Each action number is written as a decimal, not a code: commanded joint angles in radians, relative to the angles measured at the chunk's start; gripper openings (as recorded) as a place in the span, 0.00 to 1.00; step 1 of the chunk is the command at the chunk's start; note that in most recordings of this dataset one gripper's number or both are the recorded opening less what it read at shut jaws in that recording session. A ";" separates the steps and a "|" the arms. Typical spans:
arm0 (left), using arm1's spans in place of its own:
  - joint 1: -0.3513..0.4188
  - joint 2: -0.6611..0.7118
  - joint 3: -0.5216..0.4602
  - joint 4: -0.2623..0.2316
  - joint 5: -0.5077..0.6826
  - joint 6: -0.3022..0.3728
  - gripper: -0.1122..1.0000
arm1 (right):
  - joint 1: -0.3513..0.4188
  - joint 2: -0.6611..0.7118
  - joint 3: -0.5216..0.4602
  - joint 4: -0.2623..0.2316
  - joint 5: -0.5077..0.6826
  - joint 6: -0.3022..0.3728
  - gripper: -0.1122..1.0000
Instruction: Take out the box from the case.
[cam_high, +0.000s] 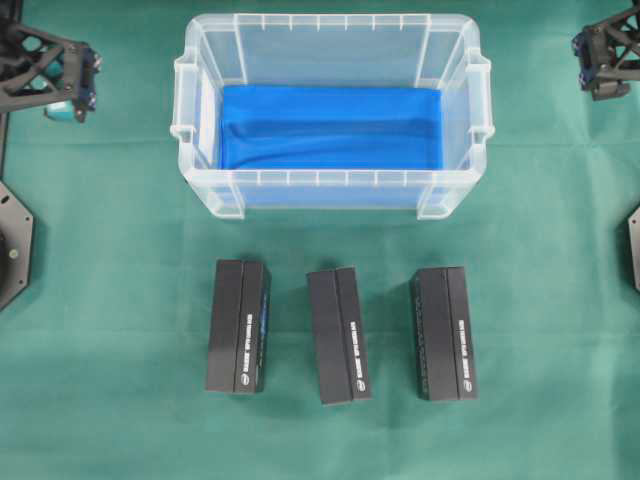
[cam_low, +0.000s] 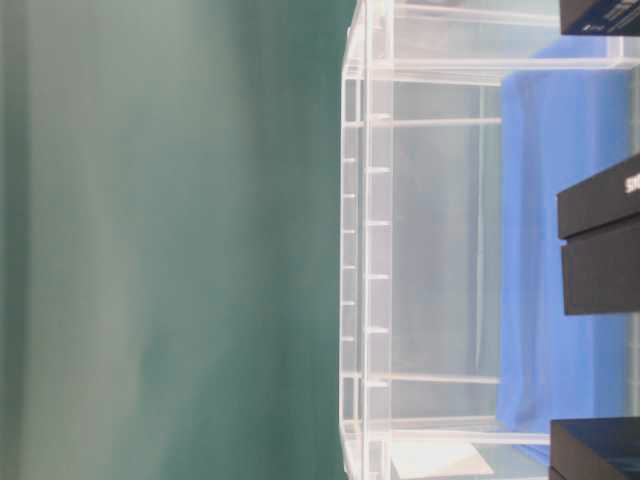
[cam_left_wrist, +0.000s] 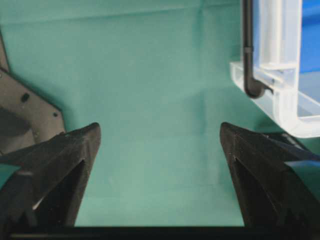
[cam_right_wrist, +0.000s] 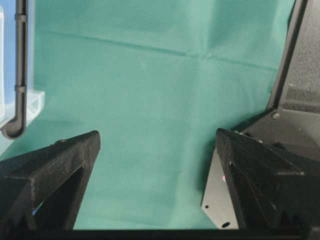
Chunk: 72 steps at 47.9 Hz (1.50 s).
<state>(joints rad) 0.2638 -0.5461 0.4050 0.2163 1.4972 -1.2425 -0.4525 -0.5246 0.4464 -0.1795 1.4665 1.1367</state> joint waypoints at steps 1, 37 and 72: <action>0.003 -0.035 0.002 0.005 0.002 -0.003 0.96 | -0.002 -0.017 -0.006 -0.005 0.002 0.003 0.94; 0.005 0.021 -0.037 0.005 0.002 0.002 0.96 | -0.002 0.029 -0.029 0.006 -0.037 0.005 0.94; 0.009 0.021 -0.037 0.006 0.002 0.000 0.96 | -0.002 0.025 -0.028 0.002 -0.035 0.005 0.94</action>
<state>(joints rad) 0.2715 -0.5200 0.3927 0.2163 1.4987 -1.2425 -0.4525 -0.4939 0.4403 -0.1749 1.4343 1.1397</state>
